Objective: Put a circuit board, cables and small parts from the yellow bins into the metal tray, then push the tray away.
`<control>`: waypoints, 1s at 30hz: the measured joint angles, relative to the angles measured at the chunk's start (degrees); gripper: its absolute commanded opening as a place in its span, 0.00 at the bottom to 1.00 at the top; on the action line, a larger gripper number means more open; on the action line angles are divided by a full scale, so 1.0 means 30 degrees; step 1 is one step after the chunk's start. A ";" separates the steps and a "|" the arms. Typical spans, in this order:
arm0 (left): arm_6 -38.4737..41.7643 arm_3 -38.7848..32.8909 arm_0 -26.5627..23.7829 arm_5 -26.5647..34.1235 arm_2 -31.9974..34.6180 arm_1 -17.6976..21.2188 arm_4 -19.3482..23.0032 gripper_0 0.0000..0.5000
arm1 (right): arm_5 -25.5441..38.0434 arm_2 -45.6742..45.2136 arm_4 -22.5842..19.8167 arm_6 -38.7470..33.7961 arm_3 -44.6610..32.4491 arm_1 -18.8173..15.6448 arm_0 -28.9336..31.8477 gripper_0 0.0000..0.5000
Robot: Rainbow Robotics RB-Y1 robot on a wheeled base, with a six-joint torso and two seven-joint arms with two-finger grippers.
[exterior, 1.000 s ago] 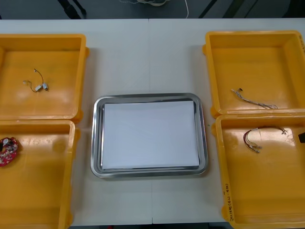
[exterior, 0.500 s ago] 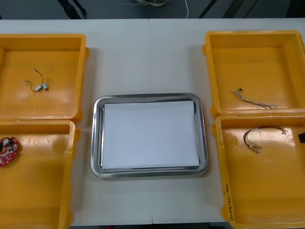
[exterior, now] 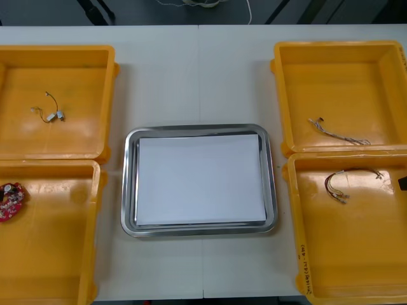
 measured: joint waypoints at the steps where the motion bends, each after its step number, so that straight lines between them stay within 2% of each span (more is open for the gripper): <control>1: 0.0000 0.0000 0.0000 0.0000 0.0000 0.0000 0.0000 1.00 | 0.0000 0.0000 0.0000 0.0000 0.0000 0.0000 0.0000 1.00; 30: 0.0000 0.0000 0.0000 0.0000 0.0000 0.0000 0.0000 1.00 | 0.0000 0.0000 0.0000 0.0000 0.0000 0.0000 0.0000 1.00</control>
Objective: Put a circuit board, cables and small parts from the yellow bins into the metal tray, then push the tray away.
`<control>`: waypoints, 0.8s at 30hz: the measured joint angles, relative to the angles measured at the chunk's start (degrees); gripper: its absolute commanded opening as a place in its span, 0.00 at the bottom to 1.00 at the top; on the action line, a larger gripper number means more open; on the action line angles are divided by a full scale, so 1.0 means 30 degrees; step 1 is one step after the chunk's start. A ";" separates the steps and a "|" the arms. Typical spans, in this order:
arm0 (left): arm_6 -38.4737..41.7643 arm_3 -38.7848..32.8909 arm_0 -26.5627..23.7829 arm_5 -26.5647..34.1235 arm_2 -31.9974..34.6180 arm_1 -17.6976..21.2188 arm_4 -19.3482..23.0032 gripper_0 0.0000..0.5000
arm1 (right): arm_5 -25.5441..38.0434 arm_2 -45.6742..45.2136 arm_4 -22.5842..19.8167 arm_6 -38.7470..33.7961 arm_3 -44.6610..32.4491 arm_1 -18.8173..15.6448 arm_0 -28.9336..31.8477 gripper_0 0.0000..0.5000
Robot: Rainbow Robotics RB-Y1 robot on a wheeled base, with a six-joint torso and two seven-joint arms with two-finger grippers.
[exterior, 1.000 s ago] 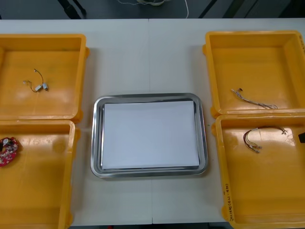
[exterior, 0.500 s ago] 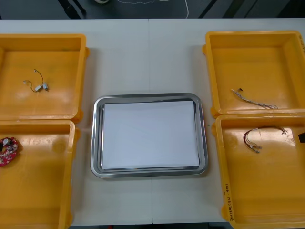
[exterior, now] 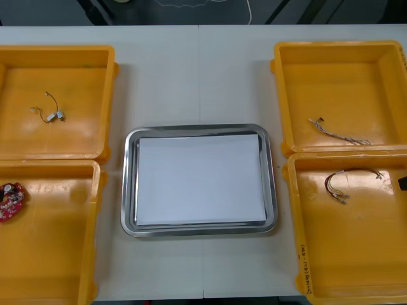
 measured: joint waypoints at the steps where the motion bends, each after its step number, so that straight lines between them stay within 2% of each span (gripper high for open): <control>1: 0.0000 0.0000 0.0000 0.0000 0.0000 0.0000 0.0000 1.00 | 0.0000 0.0000 0.0000 0.0000 0.0000 0.0000 0.0000 1.00; 24: 0.0000 0.0000 0.0000 0.0000 0.0000 0.0000 0.0000 1.00 | 0.0000 0.0000 0.0000 0.0000 0.0000 0.0000 0.0000 1.00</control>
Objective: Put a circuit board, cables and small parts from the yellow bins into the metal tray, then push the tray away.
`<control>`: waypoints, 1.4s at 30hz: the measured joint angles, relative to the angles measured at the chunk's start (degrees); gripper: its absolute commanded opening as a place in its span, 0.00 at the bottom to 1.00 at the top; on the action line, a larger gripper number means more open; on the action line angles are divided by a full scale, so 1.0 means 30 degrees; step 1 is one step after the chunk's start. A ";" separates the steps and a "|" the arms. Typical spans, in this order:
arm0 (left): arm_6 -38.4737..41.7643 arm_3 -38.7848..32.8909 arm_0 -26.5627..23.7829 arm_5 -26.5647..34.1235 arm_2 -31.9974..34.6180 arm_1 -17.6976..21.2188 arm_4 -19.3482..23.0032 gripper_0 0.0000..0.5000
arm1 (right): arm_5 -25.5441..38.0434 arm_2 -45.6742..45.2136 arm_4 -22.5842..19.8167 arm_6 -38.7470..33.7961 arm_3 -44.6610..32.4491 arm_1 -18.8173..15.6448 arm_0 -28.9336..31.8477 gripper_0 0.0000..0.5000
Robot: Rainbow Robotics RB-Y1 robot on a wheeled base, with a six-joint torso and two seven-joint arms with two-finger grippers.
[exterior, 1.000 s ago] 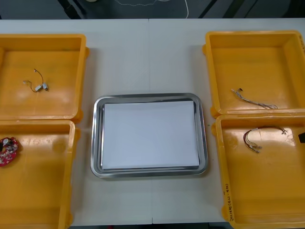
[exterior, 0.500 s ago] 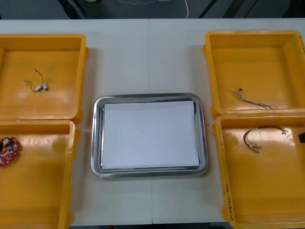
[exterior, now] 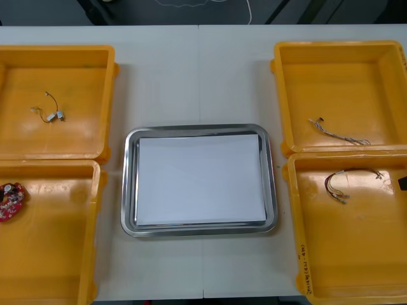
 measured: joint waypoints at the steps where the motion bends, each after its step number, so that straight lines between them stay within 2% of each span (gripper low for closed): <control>1: 0.0000 0.0000 0.0000 0.0000 0.0000 0.0000 0.0000 1.00 | 0.0000 0.0000 0.0000 0.0000 0.0000 0.0000 0.0000 1.00; 42: 0.0000 0.0000 0.0000 0.0000 0.0000 0.0000 0.0000 1.00 | 0.0000 0.0000 0.0000 0.0000 0.0000 0.0000 0.0000 1.00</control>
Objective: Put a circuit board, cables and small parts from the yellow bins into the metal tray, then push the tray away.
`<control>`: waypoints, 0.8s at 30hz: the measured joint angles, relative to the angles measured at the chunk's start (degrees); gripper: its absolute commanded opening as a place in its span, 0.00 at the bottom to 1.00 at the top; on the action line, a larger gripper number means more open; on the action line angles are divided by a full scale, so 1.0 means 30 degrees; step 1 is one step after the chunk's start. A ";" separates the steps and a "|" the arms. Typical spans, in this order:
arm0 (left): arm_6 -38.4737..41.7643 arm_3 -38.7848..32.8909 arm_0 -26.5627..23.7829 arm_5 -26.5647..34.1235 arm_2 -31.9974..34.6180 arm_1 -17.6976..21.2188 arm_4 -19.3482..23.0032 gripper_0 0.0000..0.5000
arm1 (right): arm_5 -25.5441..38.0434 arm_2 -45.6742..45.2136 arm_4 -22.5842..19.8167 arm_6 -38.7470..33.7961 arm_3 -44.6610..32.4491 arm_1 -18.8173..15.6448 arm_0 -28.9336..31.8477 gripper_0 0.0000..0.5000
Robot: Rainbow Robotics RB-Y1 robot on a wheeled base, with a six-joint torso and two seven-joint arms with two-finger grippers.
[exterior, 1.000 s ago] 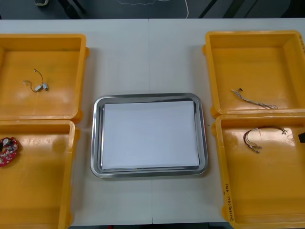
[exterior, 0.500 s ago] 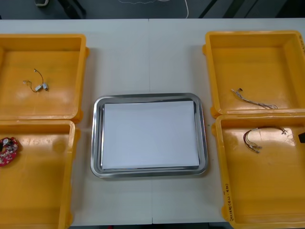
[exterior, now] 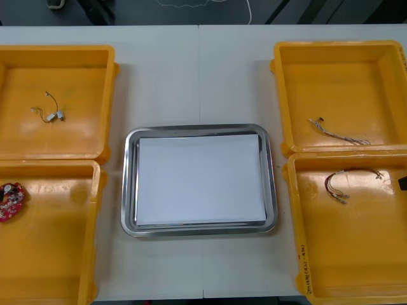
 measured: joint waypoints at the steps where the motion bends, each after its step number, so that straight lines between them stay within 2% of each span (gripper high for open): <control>1: 0.0000 0.0000 0.0000 0.0000 0.0000 0.0000 0.0000 1.00 | 0.0000 0.0000 0.0000 0.0000 0.0000 0.0000 0.0000 1.00; 24: 0.0000 0.0000 0.0000 0.0000 0.0000 0.0000 0.0000 1.00 | 0.0000 0.0000 0.0000 0.0000 0.0000 0.0000 0.0000 1.00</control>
